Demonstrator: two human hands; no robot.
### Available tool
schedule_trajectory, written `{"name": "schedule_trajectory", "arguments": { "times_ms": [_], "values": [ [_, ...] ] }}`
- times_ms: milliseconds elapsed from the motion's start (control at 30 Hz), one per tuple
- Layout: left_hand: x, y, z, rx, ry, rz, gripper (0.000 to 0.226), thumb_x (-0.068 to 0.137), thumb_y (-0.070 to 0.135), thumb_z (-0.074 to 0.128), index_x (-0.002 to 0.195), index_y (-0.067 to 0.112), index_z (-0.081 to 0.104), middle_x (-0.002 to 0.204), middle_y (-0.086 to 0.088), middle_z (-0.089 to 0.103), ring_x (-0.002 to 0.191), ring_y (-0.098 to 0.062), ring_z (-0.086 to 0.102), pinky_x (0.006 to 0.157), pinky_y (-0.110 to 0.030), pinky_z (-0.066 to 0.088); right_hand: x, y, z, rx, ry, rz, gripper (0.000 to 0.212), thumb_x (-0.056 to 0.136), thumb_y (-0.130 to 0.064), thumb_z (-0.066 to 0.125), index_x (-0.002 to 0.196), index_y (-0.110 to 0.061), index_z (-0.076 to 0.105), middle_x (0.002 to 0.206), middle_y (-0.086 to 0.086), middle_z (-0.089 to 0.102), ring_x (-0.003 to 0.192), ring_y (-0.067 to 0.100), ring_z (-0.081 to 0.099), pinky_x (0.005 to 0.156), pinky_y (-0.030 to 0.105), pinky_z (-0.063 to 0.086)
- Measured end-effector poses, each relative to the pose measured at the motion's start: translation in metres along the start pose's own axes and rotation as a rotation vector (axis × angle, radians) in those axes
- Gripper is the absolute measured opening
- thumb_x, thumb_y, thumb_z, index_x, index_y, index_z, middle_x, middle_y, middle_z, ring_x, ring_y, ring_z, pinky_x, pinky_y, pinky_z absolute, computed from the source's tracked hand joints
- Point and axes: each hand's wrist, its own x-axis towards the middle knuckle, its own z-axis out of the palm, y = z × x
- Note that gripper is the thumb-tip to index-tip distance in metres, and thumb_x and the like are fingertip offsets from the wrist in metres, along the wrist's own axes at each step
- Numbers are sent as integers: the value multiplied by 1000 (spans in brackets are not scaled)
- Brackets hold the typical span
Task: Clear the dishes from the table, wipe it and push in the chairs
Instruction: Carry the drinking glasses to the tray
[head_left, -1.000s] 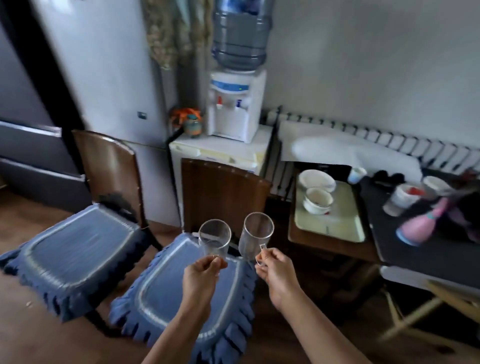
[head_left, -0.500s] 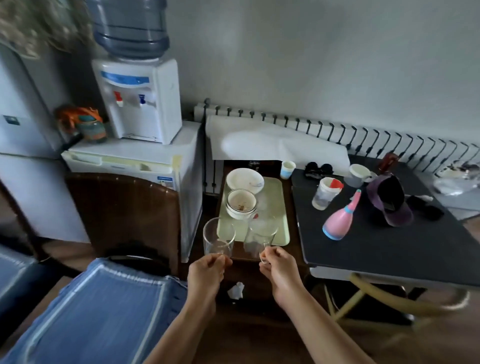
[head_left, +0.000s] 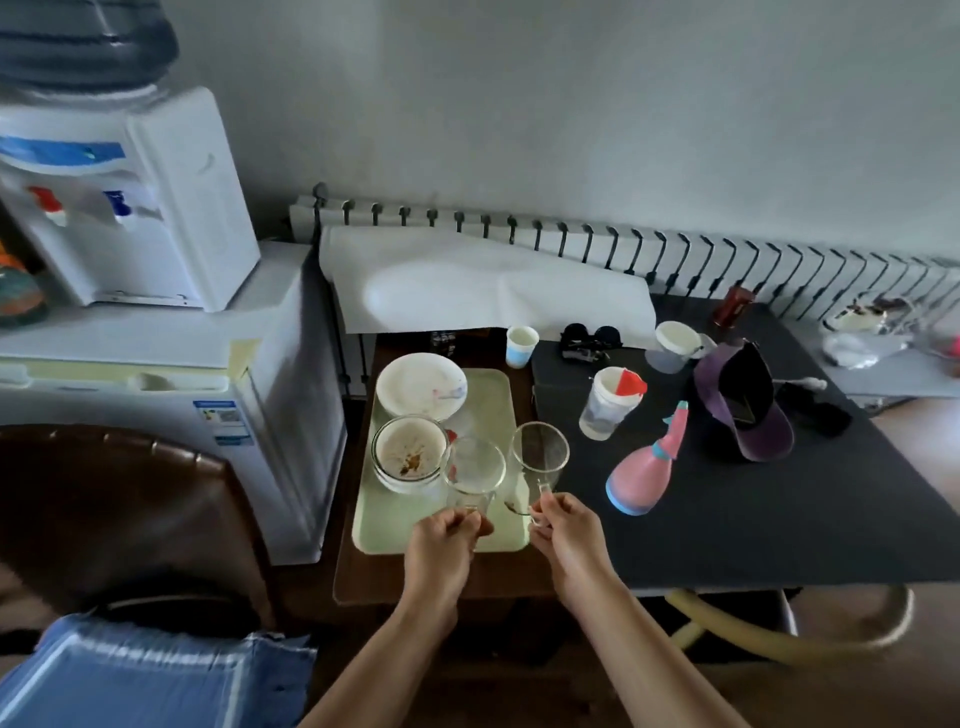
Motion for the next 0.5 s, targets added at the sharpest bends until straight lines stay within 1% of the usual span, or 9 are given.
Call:
{"name": "schedule_trajectory", "arguments": {
  "times_ms": [100,200,267,300,433,500],
  "values": [
    [30,8,15,-8,-33,-26,27,91,15,56,69,17,71,79,0,73,75,-13,61,74,-30,48,35,-18,7,-21,30,16,27,97,-18,50,75,-5,58,78,13,50,73,21,46,71,32,42],
    [58,11,26,13,-37,-53,28,90,13,57,66,20,70,79,2,74,81,-14,65,81,-34,50,72,-34,19,-57,40,23,24,97,-19,51,79,-5,59,76,10,55,66,14,51,61,23,45],
    [72,11,31,0,-38,-81,27,90,11,57,68,19,70,78,2,74,85,-14,66,84,-34,49,95,-42,28,-75,23,47,23,97,-20,51,80,-7,60,76,7,57,63,13,52,58,23,46],
    [81,10,34,-7,-41,-93,26,89,10,56,69,18,70,77,2,74,84,-13,65,83,-33,49,107,-46,32,-82,9,60,23,97,-20,51,80,-8,60,76,7,56,64,13,51,59,23,46],
    [106,7,44,18,-28,-108,26,88,5,53,71,14,71,74,3,71,68,-9,56,72,-25,44,154,-58,49,-123,-52,85,25,98,-21,51,78,-7,58,78,7,54,72,18,49,69,28,46],
    [117,7,49,64,-2,-94,26,87,5,52,71,14,70,74,4,72,64,-4,58,68,-20,45,175,-60,59,-134,-81,101,26,98,-21,50,77,-8,56,80,8,54,76,21,48,73,32,46]
  ]
}}
